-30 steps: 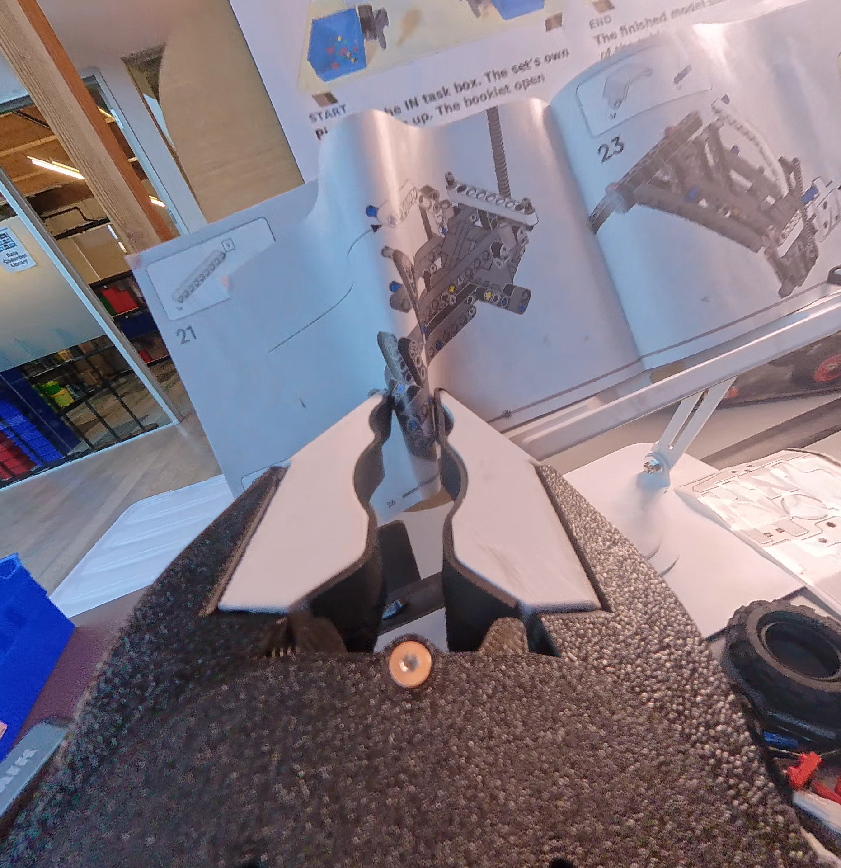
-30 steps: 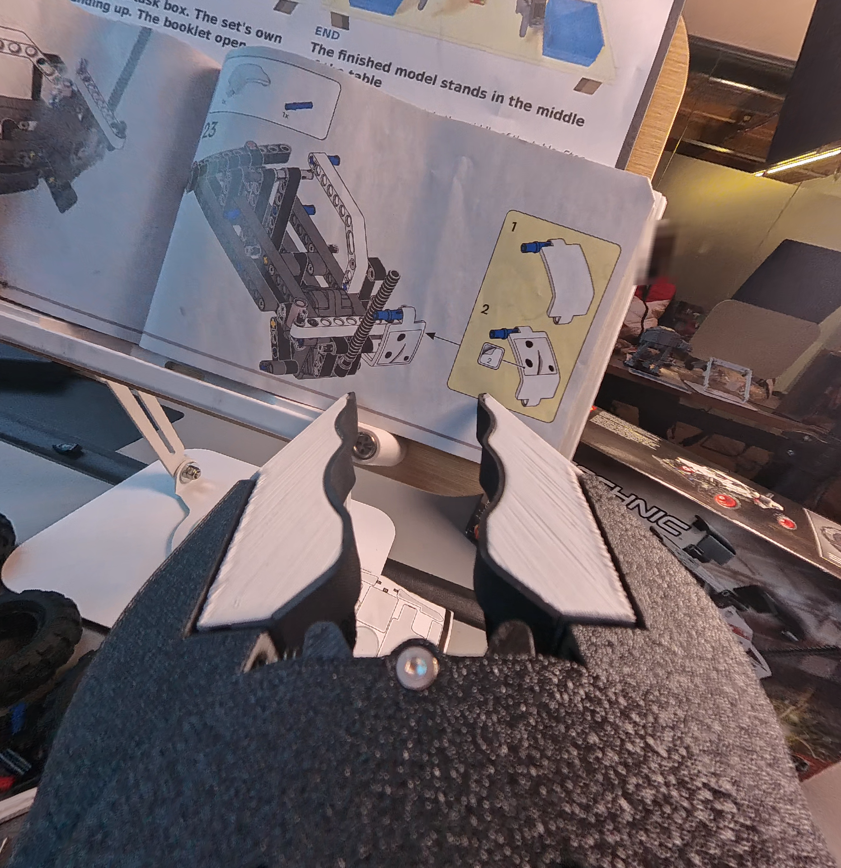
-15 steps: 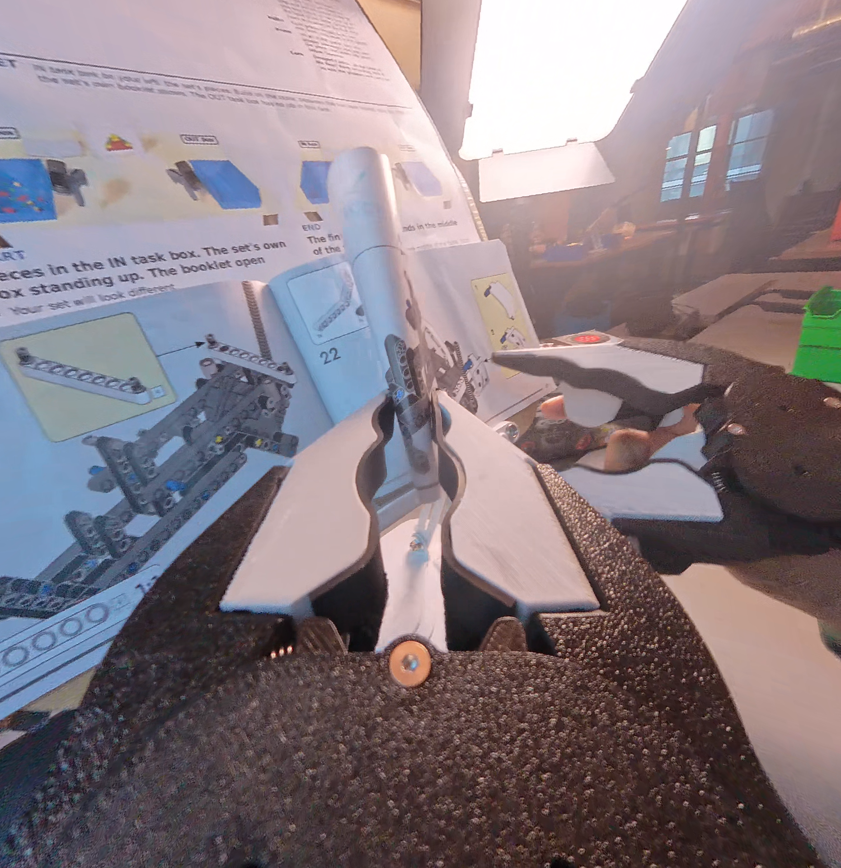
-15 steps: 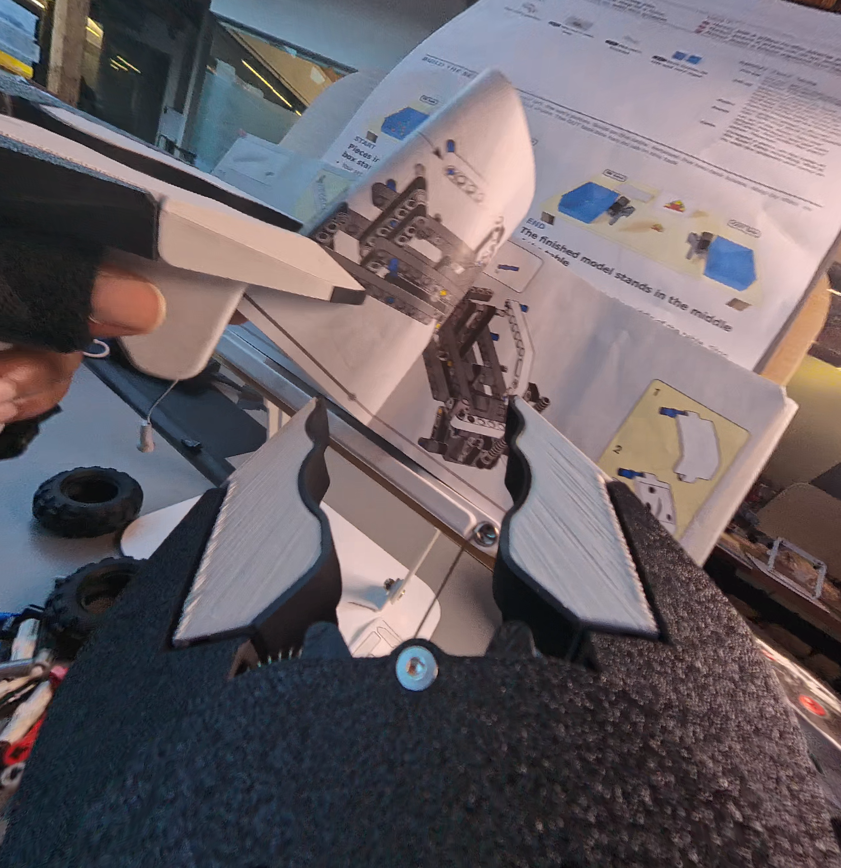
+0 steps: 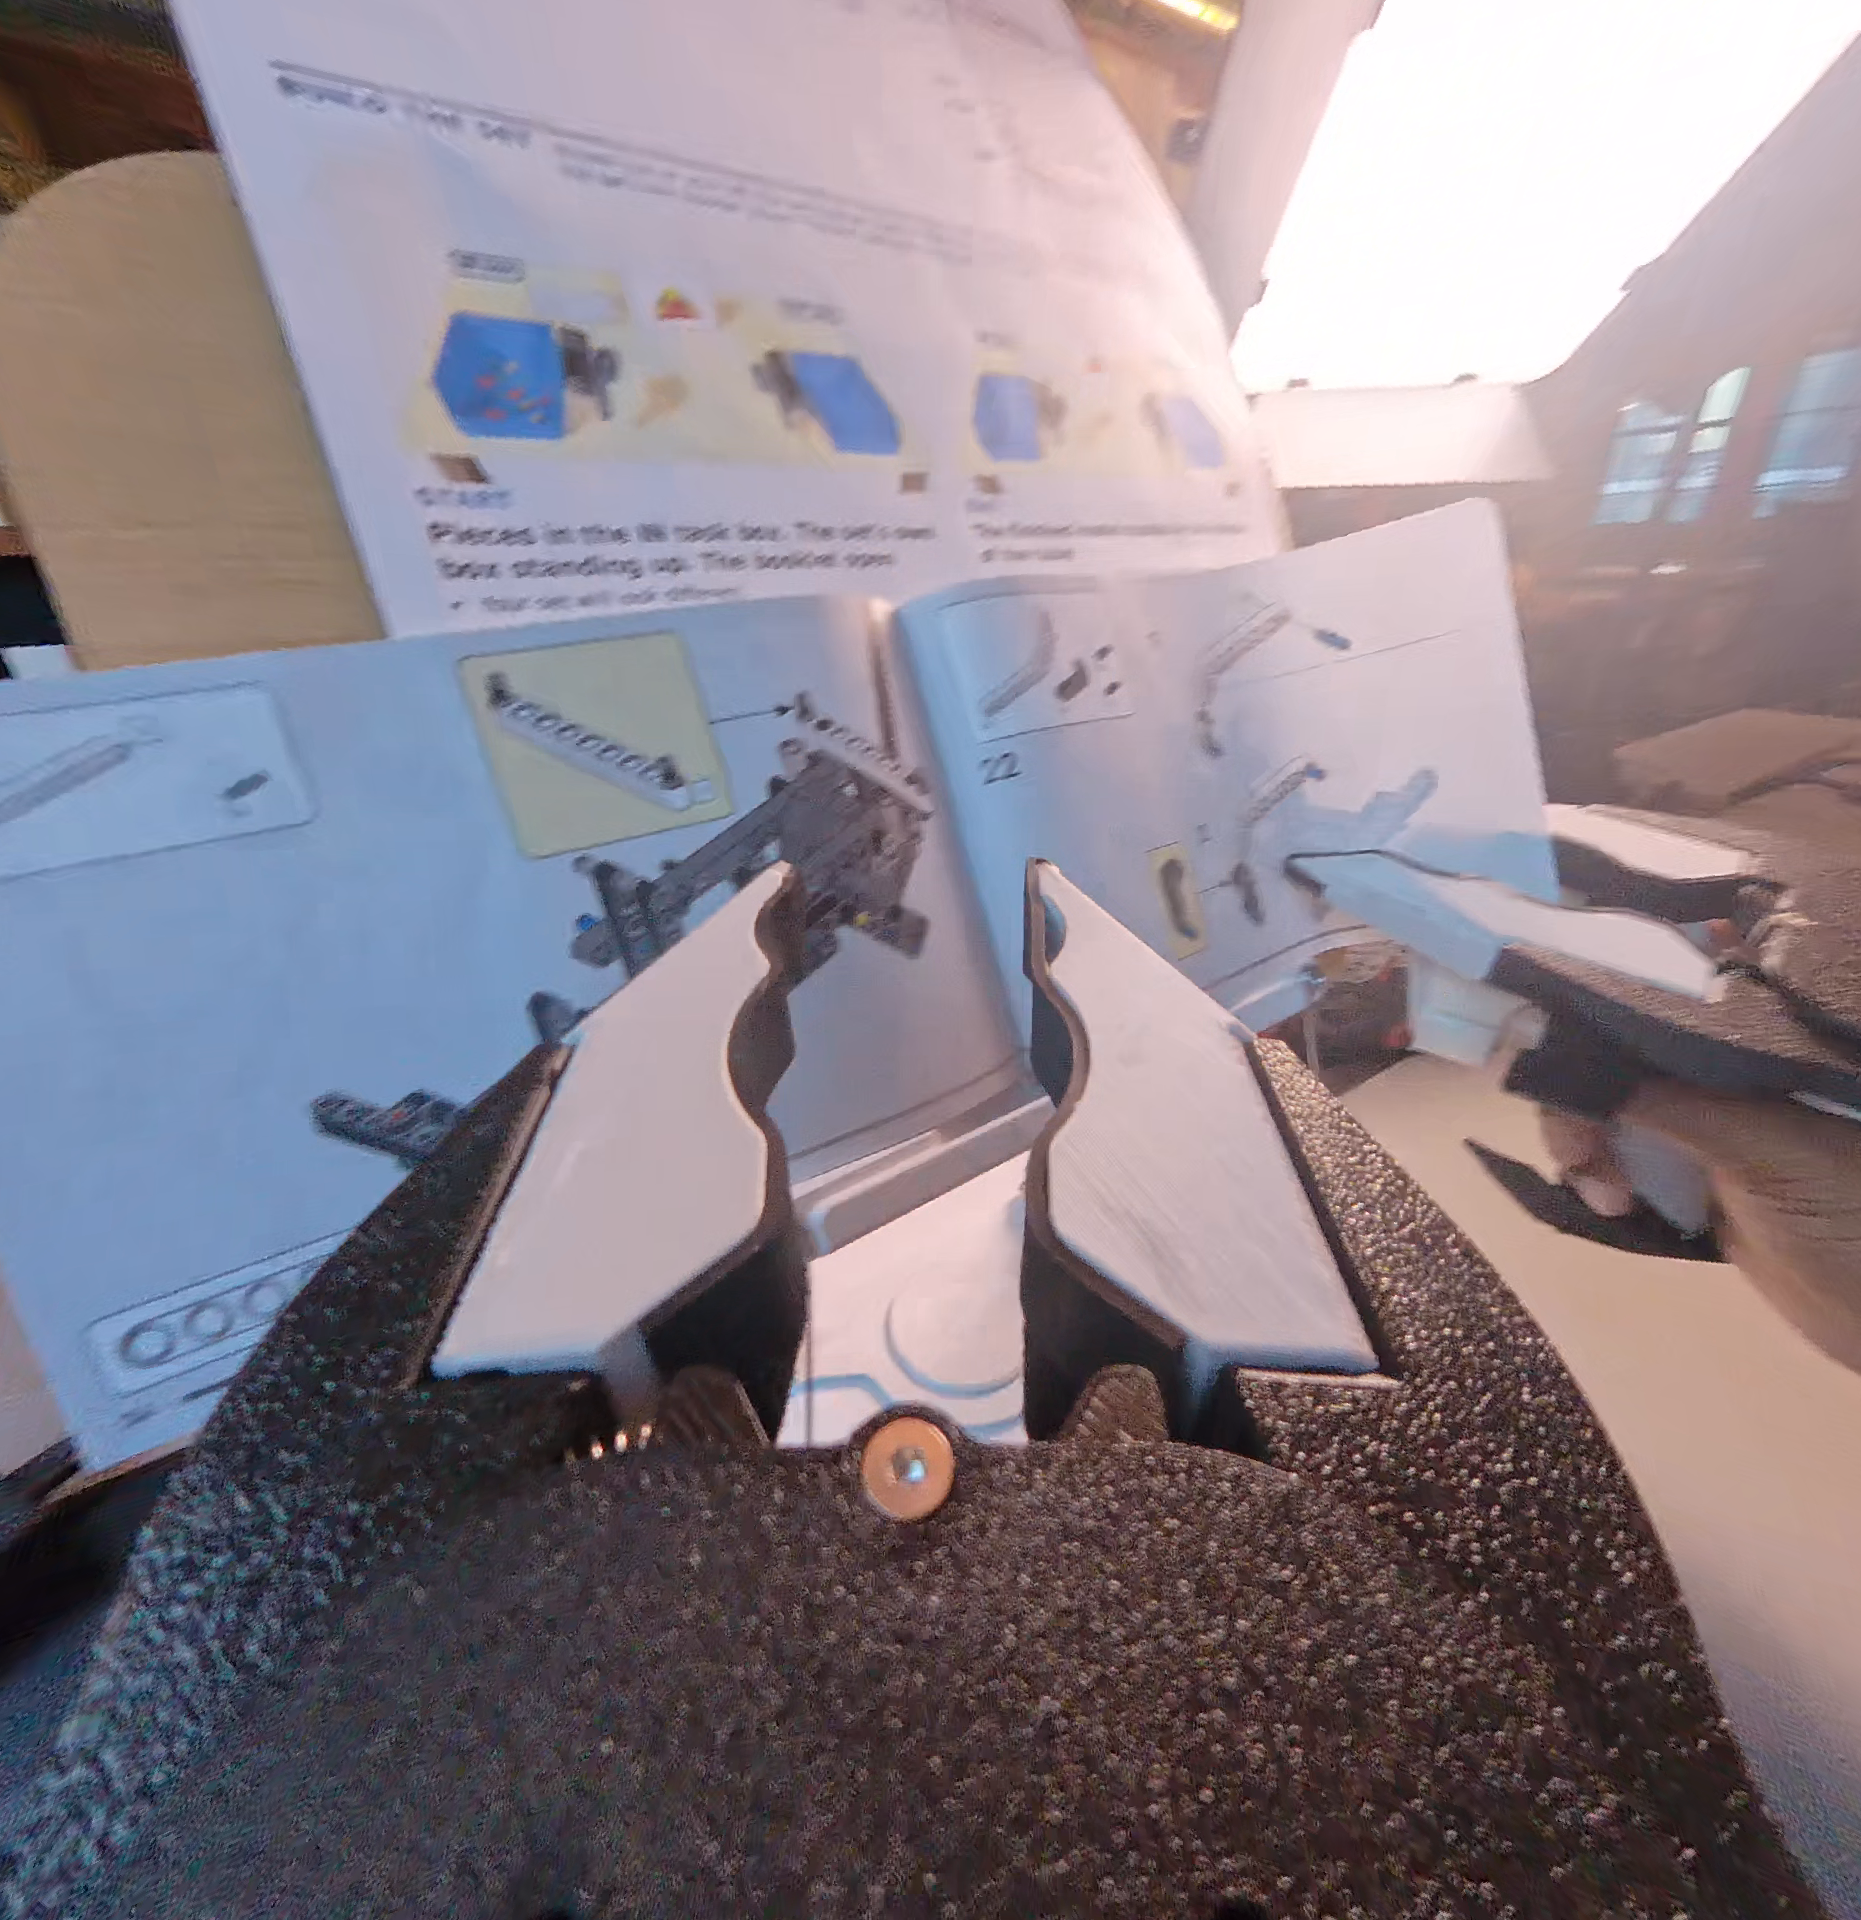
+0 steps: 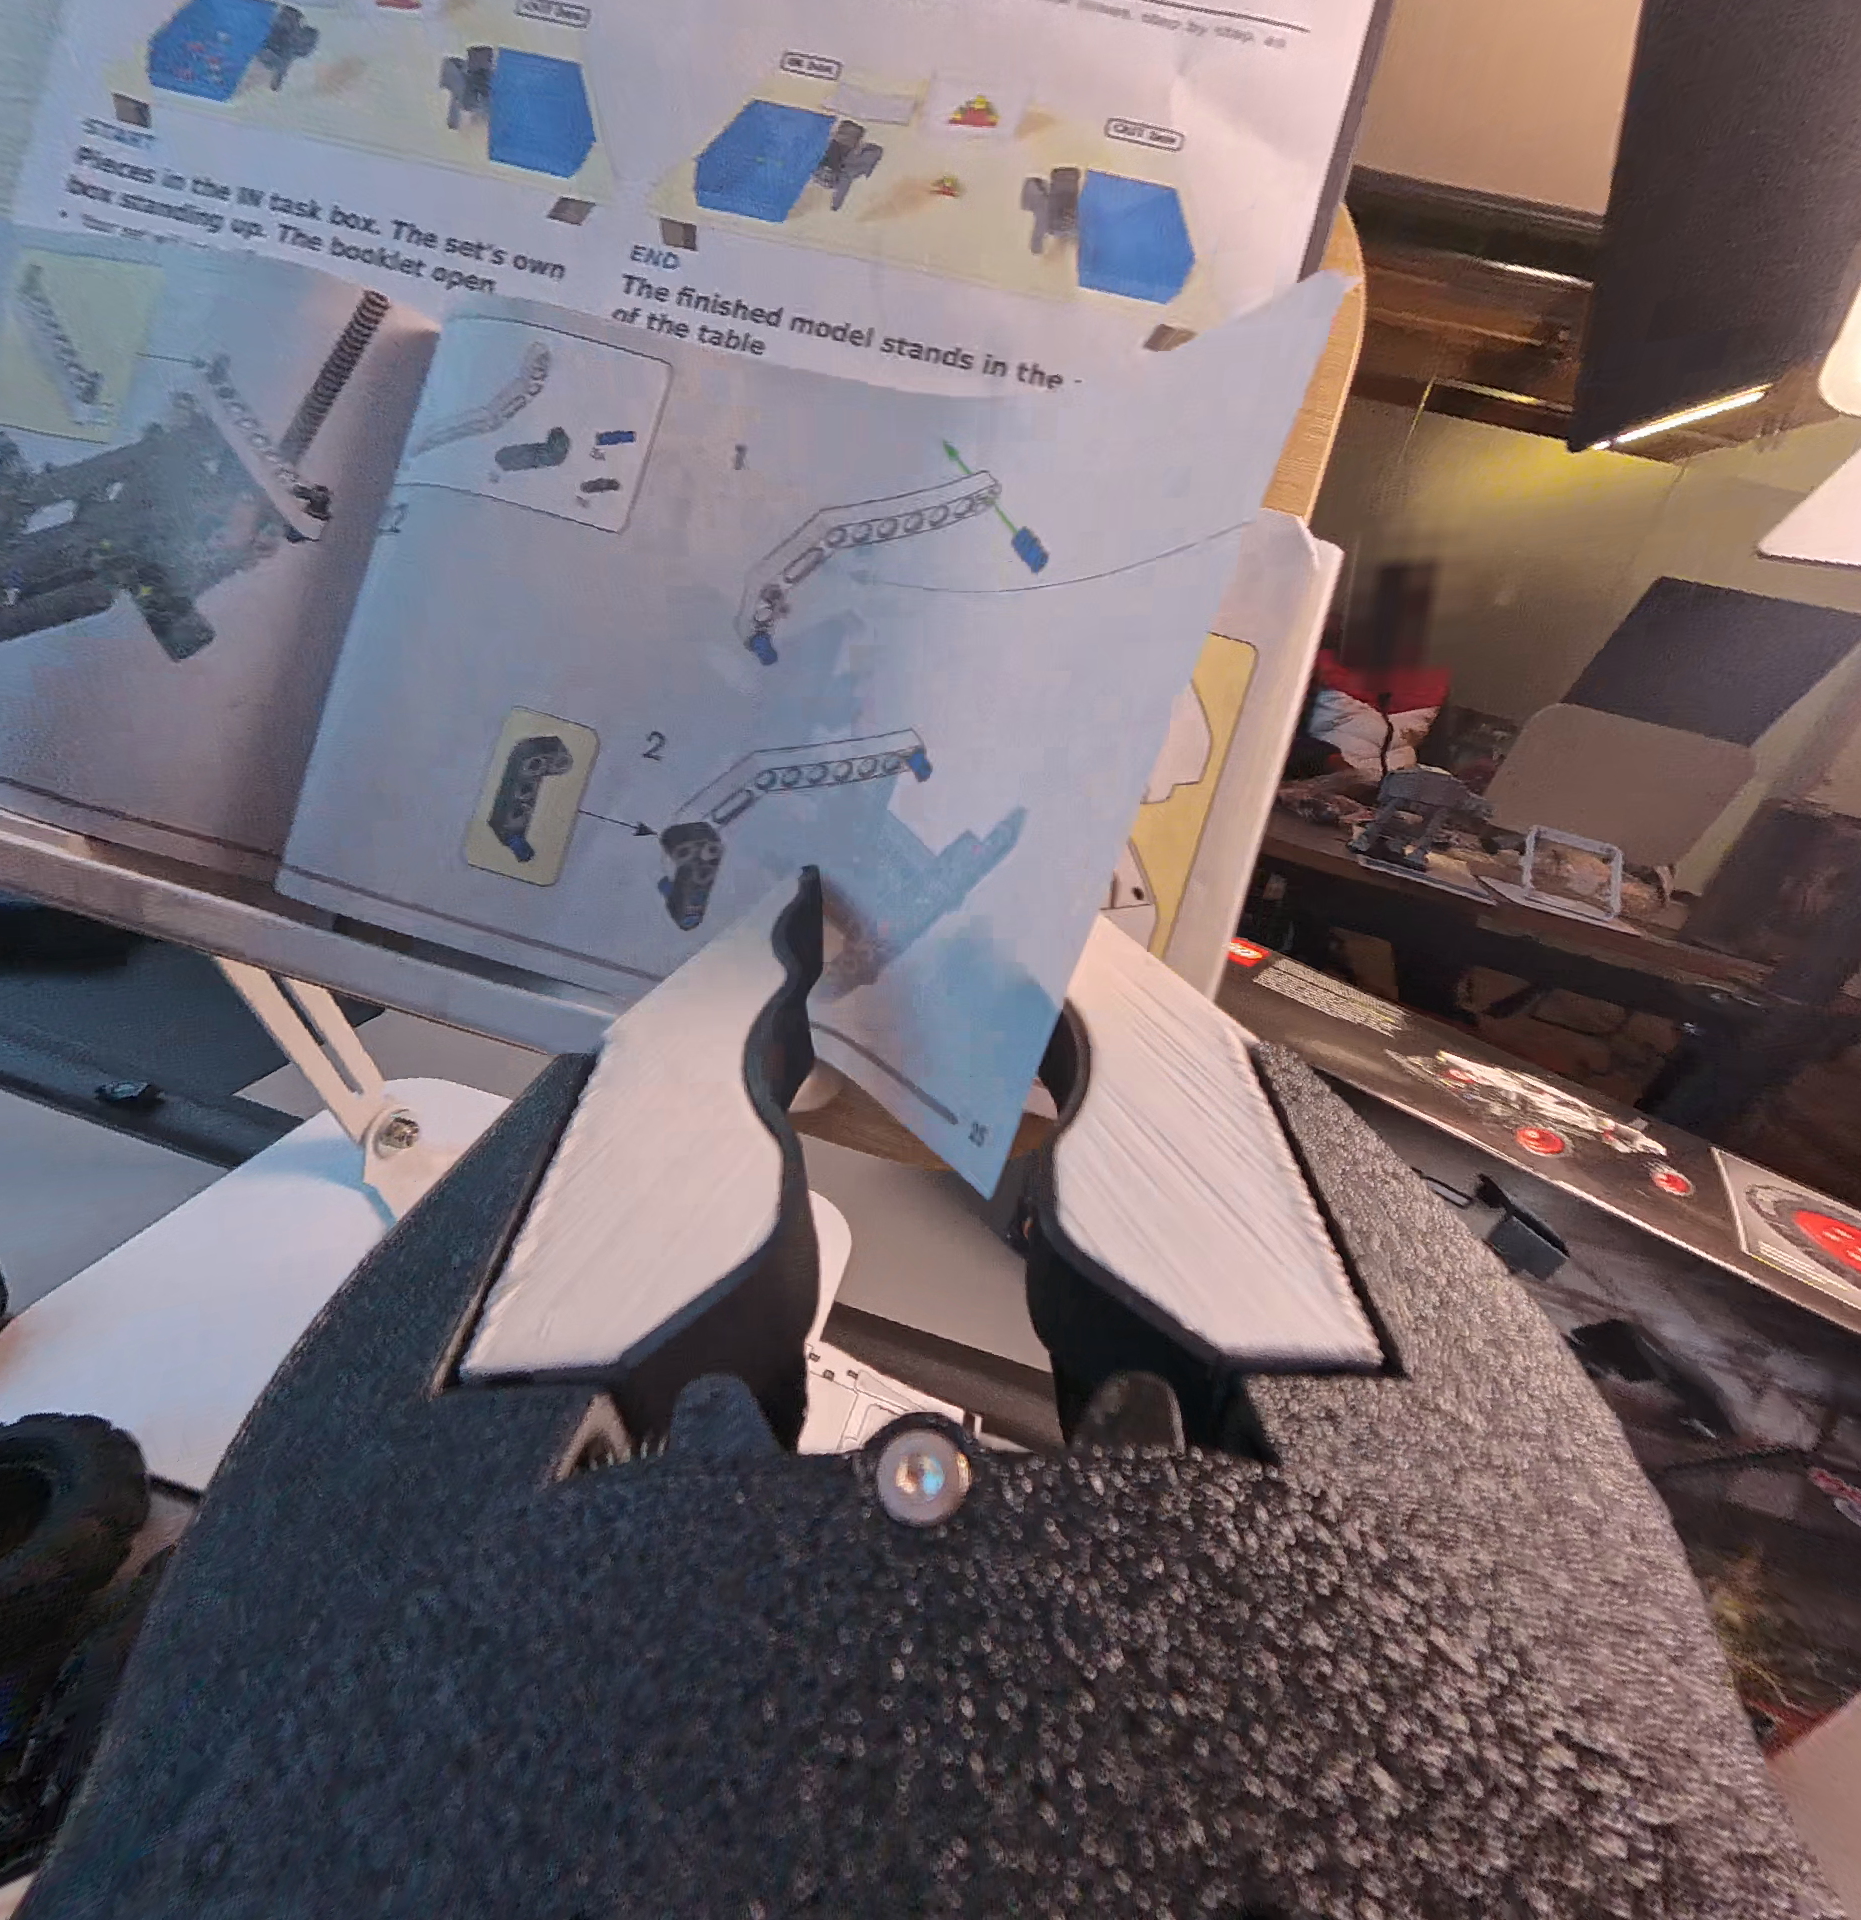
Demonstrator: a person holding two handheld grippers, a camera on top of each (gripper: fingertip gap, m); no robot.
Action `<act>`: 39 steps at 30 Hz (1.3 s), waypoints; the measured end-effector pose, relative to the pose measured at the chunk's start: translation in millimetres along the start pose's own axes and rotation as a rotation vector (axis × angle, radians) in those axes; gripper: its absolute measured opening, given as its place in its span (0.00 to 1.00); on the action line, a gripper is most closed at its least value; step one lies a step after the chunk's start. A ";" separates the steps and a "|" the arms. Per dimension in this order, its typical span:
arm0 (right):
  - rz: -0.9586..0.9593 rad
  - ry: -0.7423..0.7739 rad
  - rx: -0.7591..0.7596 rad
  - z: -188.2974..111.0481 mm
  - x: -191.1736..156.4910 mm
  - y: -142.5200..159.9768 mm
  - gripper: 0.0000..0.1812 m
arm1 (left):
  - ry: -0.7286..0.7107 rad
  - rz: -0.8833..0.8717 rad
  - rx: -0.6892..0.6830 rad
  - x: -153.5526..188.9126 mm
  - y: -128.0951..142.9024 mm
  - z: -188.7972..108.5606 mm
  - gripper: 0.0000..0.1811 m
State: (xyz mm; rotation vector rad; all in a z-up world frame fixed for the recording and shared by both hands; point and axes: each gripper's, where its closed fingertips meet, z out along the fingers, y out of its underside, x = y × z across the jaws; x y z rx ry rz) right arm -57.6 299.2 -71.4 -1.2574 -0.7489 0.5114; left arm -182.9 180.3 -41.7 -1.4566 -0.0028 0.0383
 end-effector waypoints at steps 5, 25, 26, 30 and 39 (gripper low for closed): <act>-0.038 0.105 -0.041 -1.0 33.6 9.8 0.23 | -0.183 0.125 -0.098 -41.9 25.3 -3.2 0.33; -0.022 -0.033 -0.053 -1.1 1.8 22.6 0.08 | -0.222 0.245 -0.146 -60.7 46.0 -13.2 0.31; -0.035 -0.010 -0.067 -1.4 6.9 24.0 0.09 | -0.222 0.241 -0.149 -61.5 46.8 -13.6 0.31; -0.053 -0.029 0.016 -11.1 9.5 -4.1 0.22 | -0.202 0.191 -0.154 -60.4 42.2 -17.8 0.34; -0.070 -0.437 0.099 -88.7 -35.1 -98.3 0.27 | 0.131 0.243 -0.084 13.9 -16.5 -88.5 0.37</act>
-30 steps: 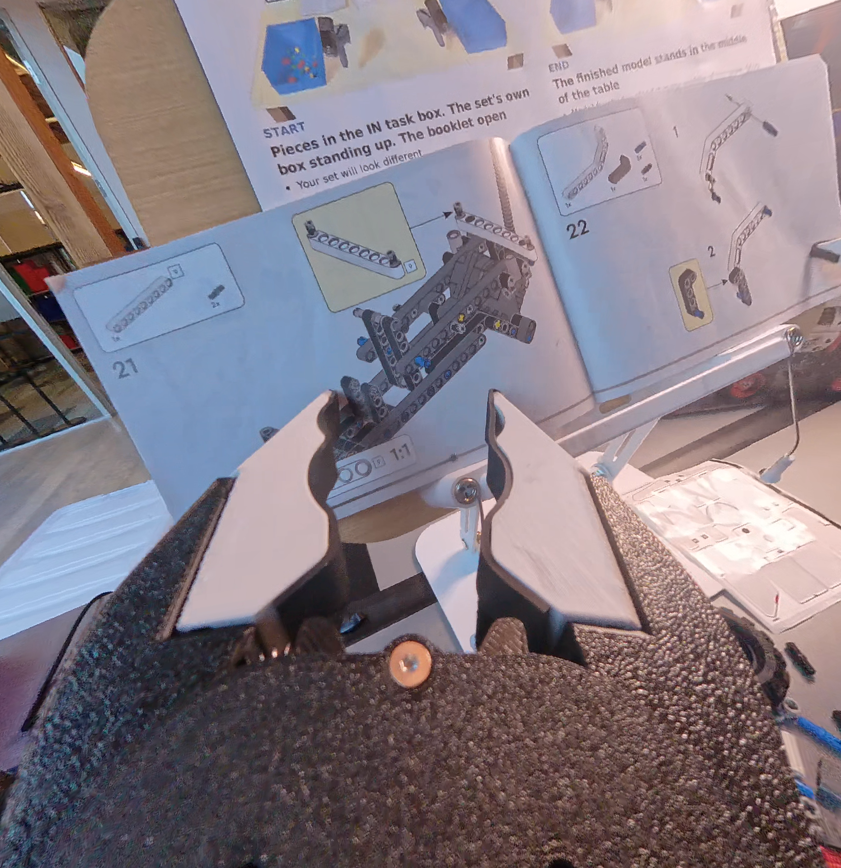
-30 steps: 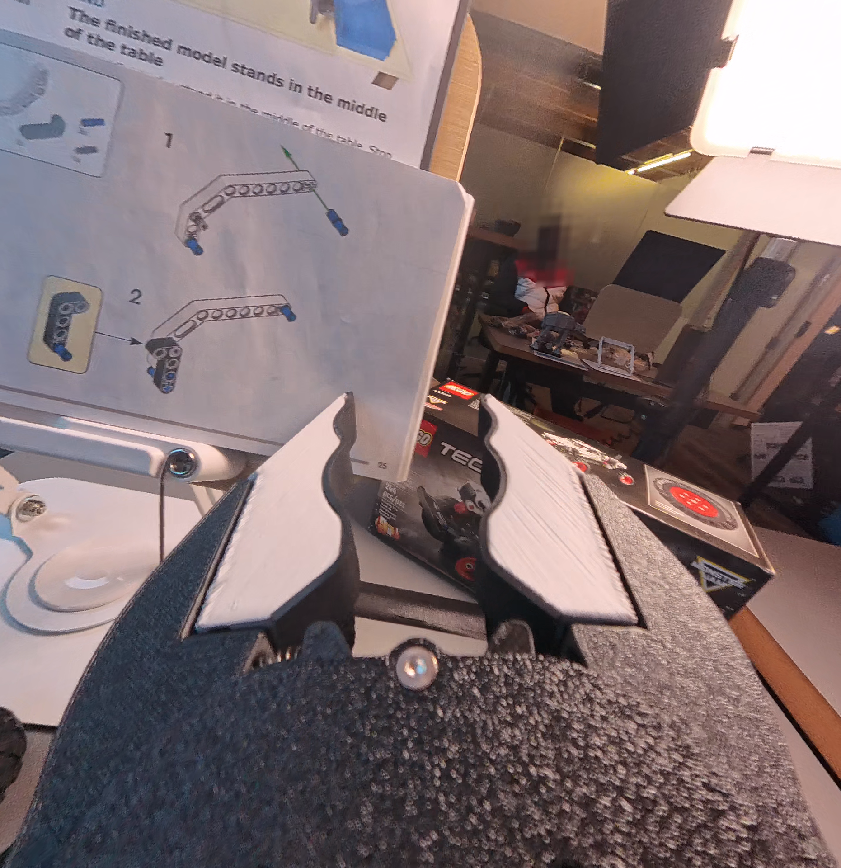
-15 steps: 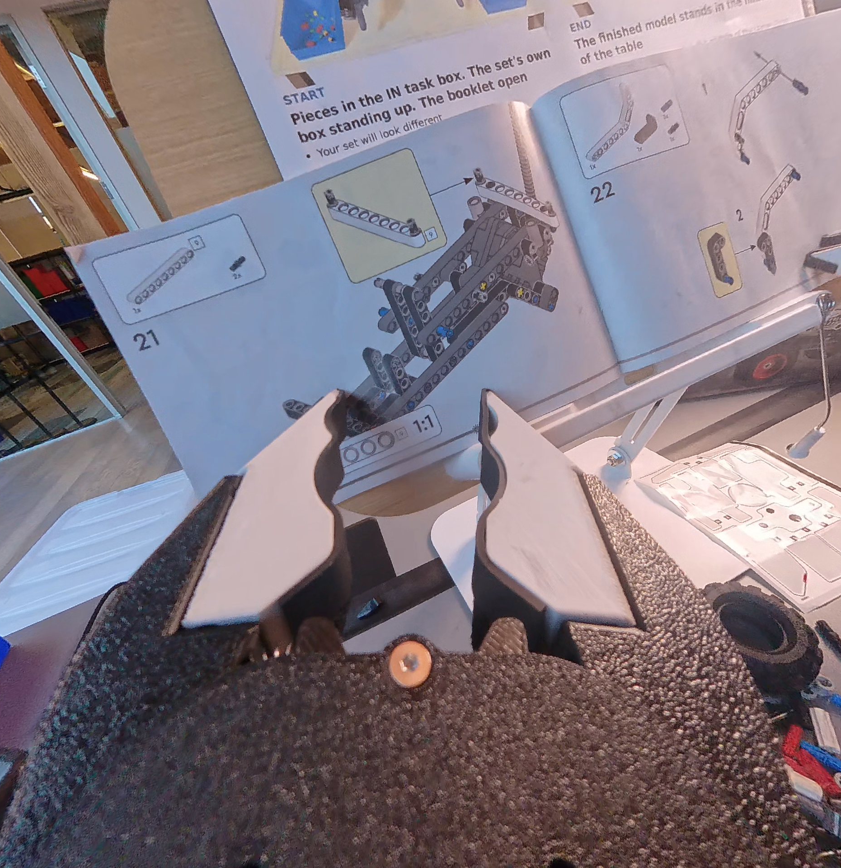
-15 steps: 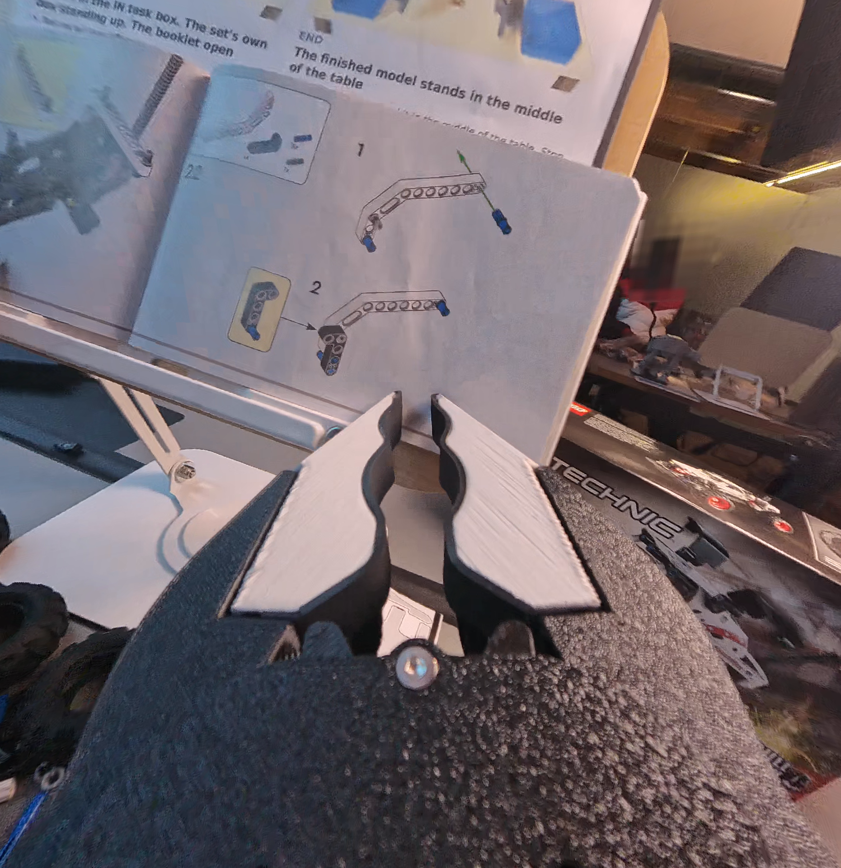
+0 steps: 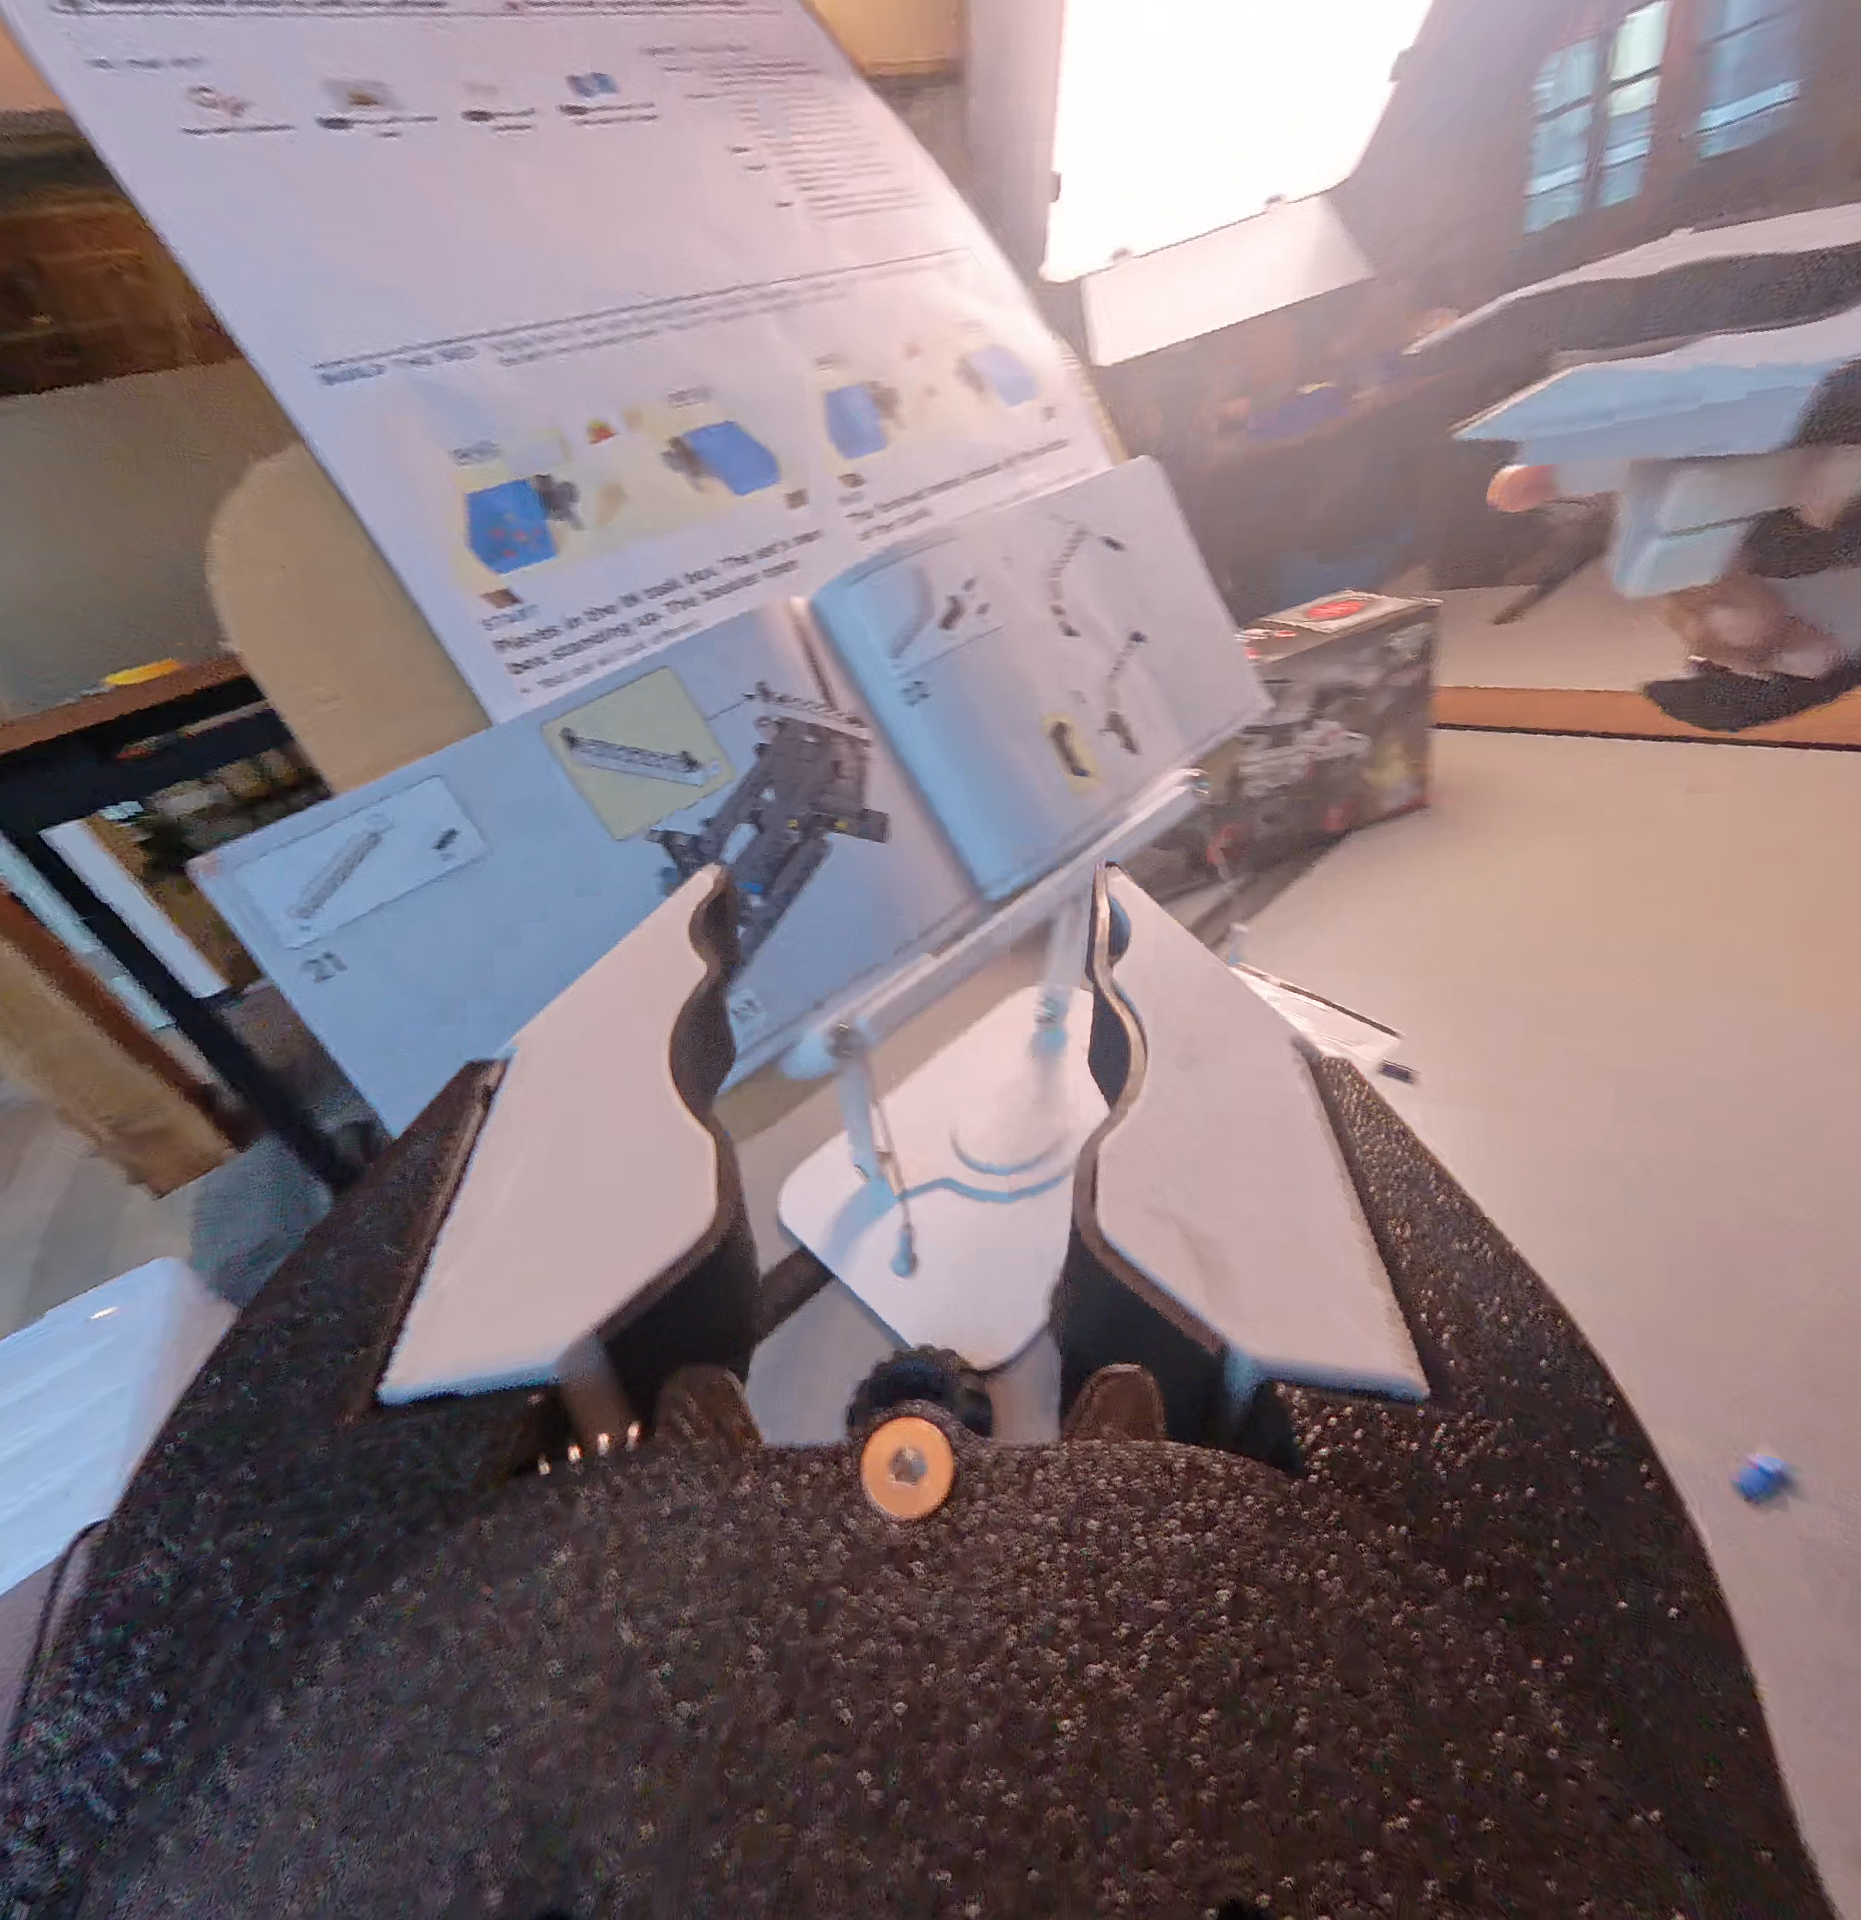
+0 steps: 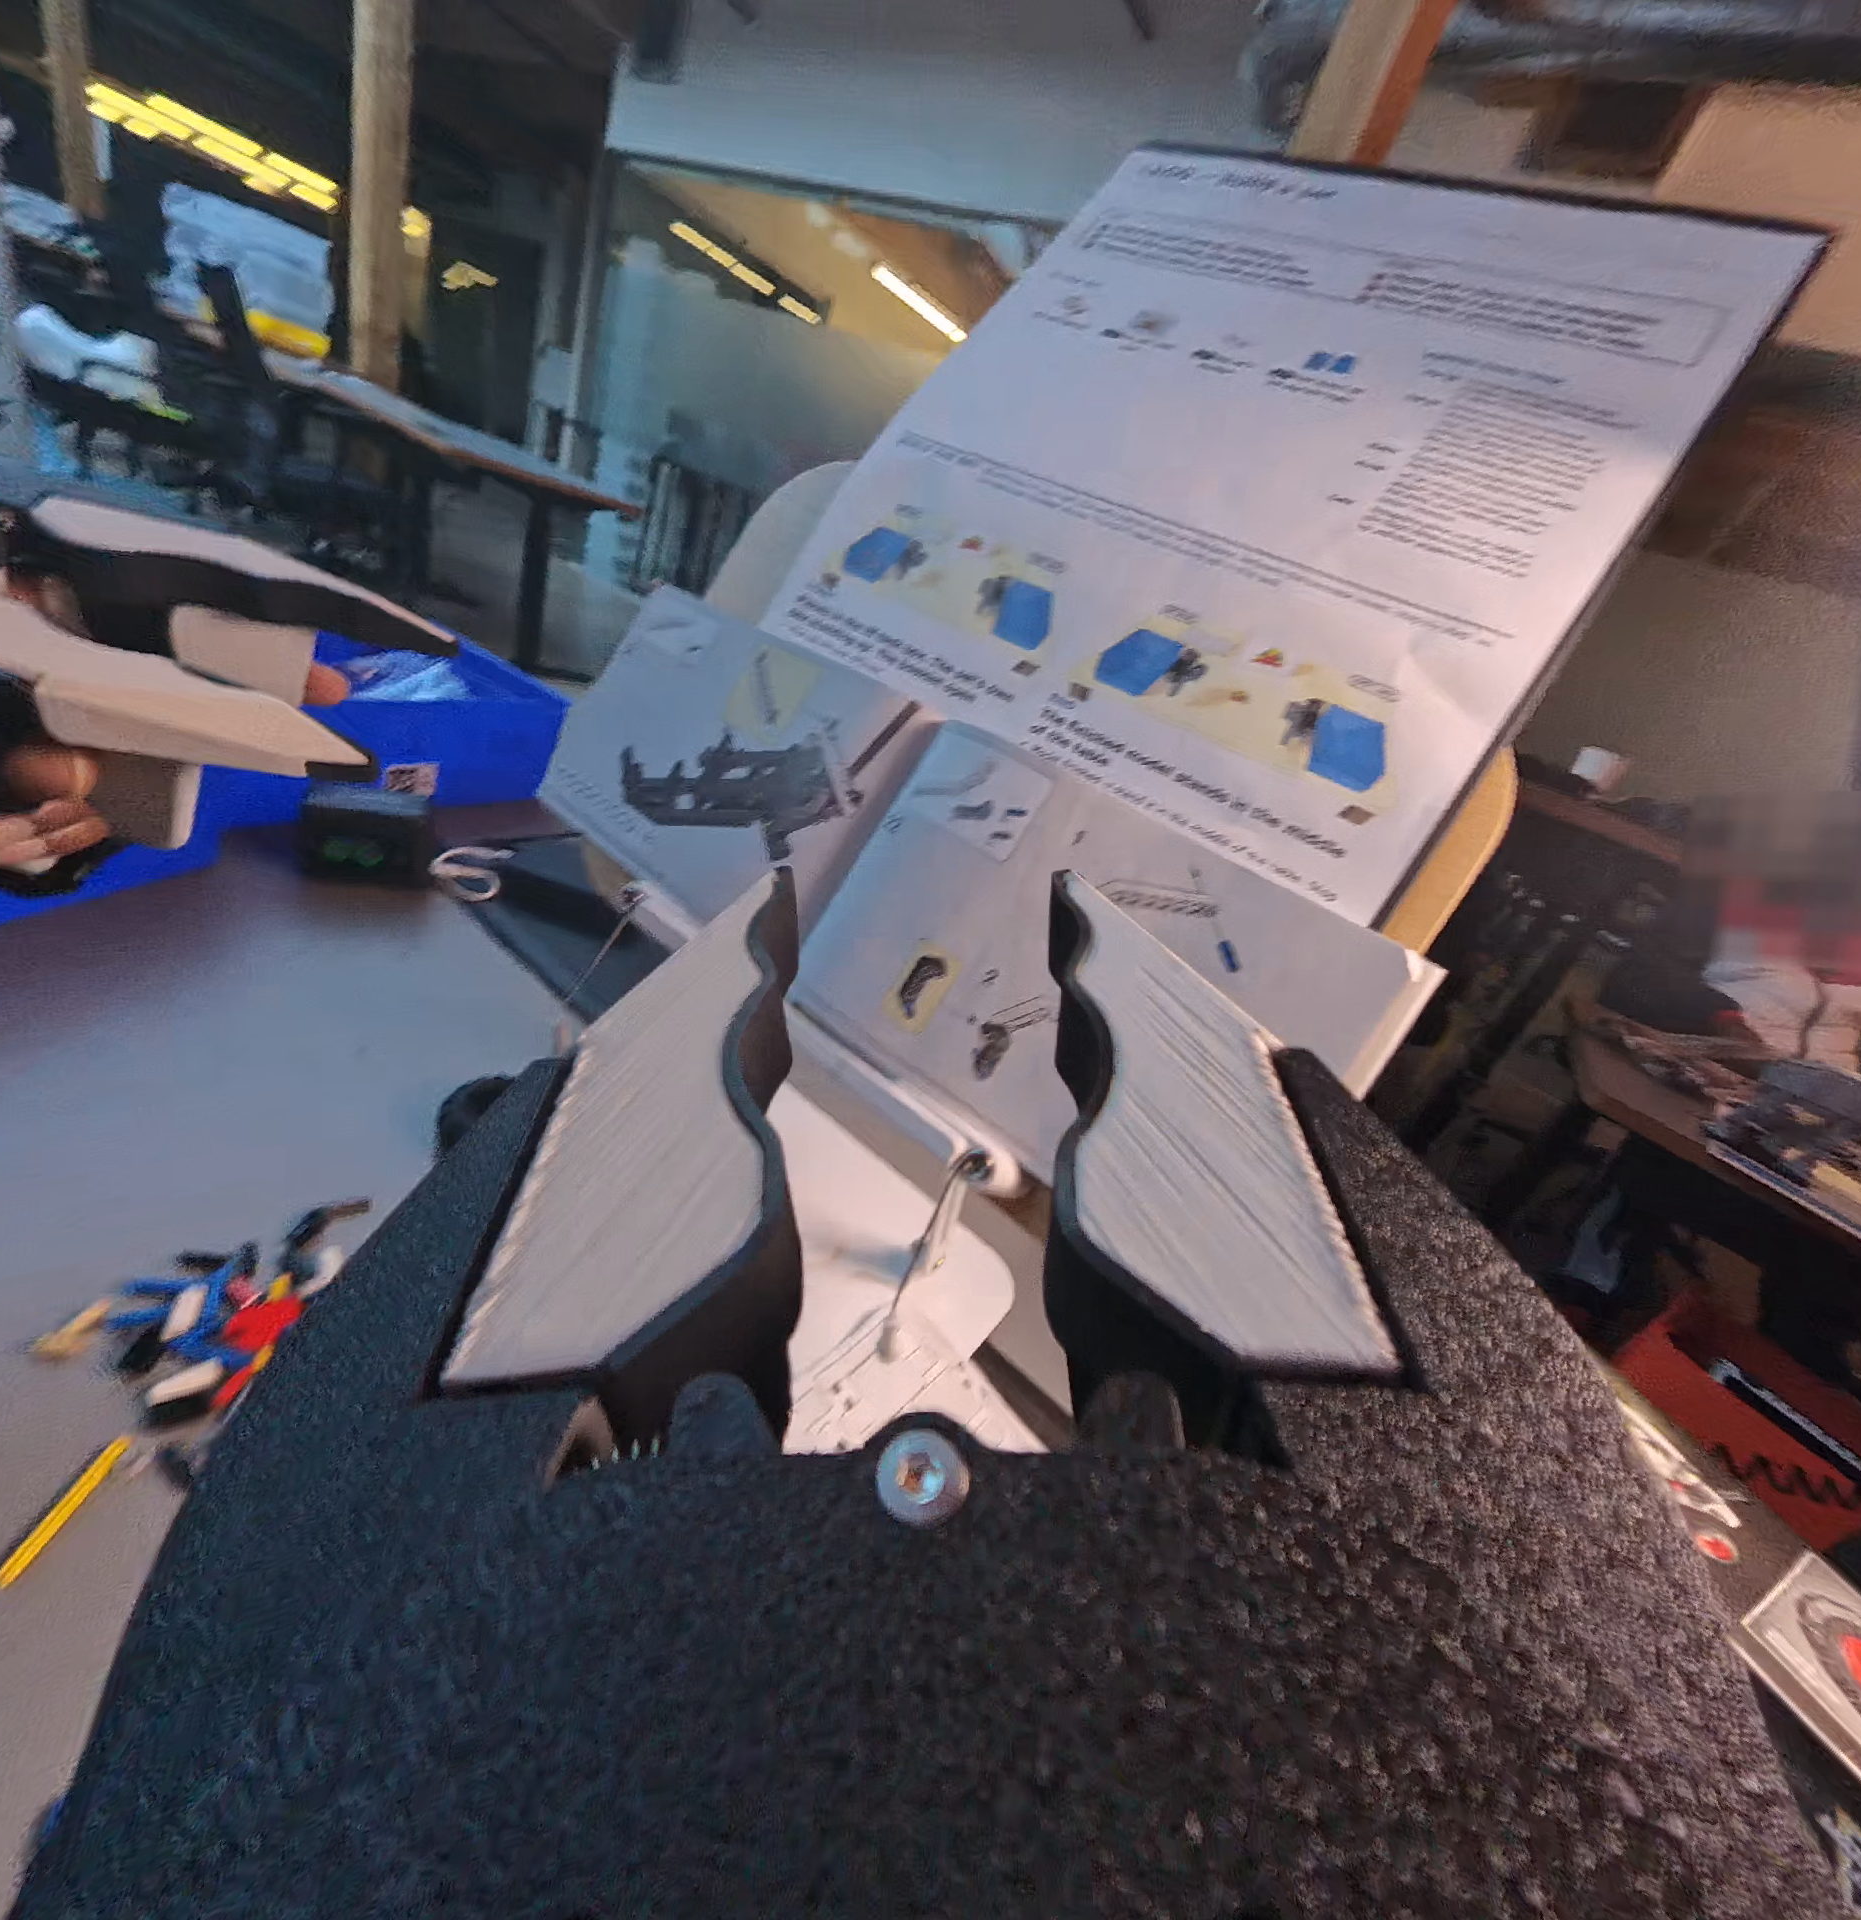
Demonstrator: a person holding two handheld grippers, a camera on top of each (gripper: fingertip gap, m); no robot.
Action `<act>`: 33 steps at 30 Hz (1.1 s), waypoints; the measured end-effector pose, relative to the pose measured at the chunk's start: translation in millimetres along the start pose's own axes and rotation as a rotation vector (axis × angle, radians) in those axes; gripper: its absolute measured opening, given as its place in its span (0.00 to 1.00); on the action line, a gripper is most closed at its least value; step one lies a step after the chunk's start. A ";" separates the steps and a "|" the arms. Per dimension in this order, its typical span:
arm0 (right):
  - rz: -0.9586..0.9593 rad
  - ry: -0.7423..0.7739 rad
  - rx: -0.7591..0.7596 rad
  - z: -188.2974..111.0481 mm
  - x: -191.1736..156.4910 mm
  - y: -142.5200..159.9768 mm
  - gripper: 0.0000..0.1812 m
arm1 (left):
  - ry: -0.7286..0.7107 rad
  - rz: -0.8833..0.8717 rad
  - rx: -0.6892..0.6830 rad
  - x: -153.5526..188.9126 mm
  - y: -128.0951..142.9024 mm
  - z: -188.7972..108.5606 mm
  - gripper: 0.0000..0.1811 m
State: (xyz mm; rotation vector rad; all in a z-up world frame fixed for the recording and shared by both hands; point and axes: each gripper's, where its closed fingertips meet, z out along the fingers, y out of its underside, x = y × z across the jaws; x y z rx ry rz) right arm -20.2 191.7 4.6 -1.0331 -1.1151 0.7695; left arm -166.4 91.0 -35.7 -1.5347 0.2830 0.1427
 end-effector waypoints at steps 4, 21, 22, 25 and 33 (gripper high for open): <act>-0.033 -0.221 -0.160 -55.5 -63.6 30.6 0.27 | 0.341 -0.073 -0.089 88.1 18.8 -47.6 0.39; -0.384 -0.404 -0.501 -181.6 -190.7 150.3 0.10 | 0.795 0.088 -0.618 282.8 133.6 -58.9 0.37; -0.377 -0.408 -0.493 -181.3 -190.3 150.5 0.10 | 0.784 0.093 -0.609 282.7 133.8 -57.6 0.36; -0.299 -0.438 -0.470 -181.0 -190.3 150.6 0.11 | 0.780 0.080 -0.600 280.8 134.8 -58.0 0.34; -0.170 -0.516 -0.408 -178.7 -192.4 148.0 0.05 | 0.857 -0.006 -0.579 276.4 132.9 -64.1 0.32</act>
